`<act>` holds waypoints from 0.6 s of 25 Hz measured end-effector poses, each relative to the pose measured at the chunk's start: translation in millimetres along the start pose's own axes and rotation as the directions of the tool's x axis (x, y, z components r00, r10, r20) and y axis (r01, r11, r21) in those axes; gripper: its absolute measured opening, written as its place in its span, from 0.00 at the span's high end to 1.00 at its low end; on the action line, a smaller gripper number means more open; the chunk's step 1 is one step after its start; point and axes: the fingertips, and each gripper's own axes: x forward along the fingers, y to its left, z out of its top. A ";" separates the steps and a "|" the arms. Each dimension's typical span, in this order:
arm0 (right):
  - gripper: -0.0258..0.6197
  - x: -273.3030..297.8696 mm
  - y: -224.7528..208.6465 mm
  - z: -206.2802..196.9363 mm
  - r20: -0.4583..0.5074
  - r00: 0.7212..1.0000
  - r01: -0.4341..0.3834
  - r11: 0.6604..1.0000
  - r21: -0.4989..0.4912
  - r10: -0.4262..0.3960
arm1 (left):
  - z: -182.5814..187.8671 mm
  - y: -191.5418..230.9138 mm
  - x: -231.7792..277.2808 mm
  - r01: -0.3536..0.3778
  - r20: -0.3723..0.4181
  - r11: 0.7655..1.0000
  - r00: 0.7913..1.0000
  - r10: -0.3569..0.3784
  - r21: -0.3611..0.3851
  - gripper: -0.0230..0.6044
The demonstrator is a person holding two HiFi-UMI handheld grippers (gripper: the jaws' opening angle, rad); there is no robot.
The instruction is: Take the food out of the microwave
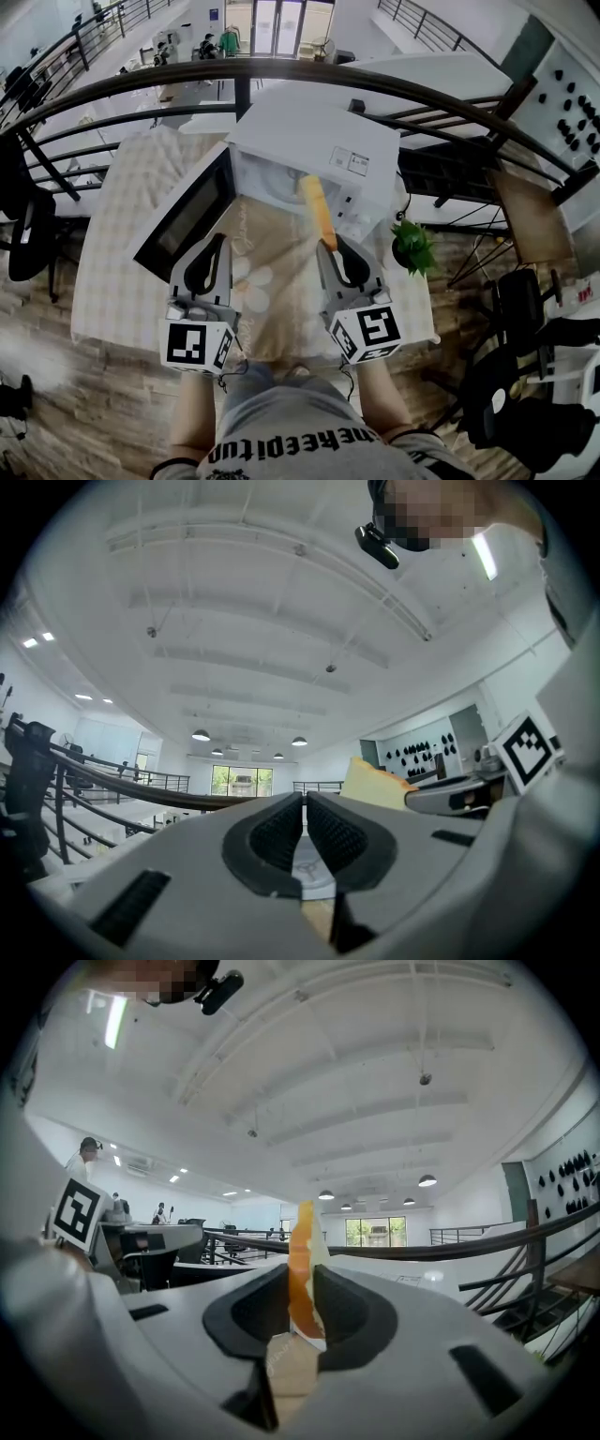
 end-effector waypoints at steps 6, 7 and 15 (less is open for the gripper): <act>0.82 -13.5 -4.8 11.4 0.042 0.999 0.014 1.000 0.014 -0.015 | 3.8 -7.5 -6.2 -0.008 0.004 1.000 1.000 0.008 0.003 0.94; 0.82 -15.8 -5.4 14.1 0.049 0.999 0.016 1.000 0.015 -0.016 | 4.9 -8.6 -7.4 -0.011 0.004 1.000 1.000 0.011 0.003 0.94; 0.82 -32.2 -7.8 28.5 0.101 0.994 0.028 0.999 0.017 -0.030 | 10.1 -16.3 -16.7 -0.027 0.009 1.000 1.000 0.027 0.002 0.94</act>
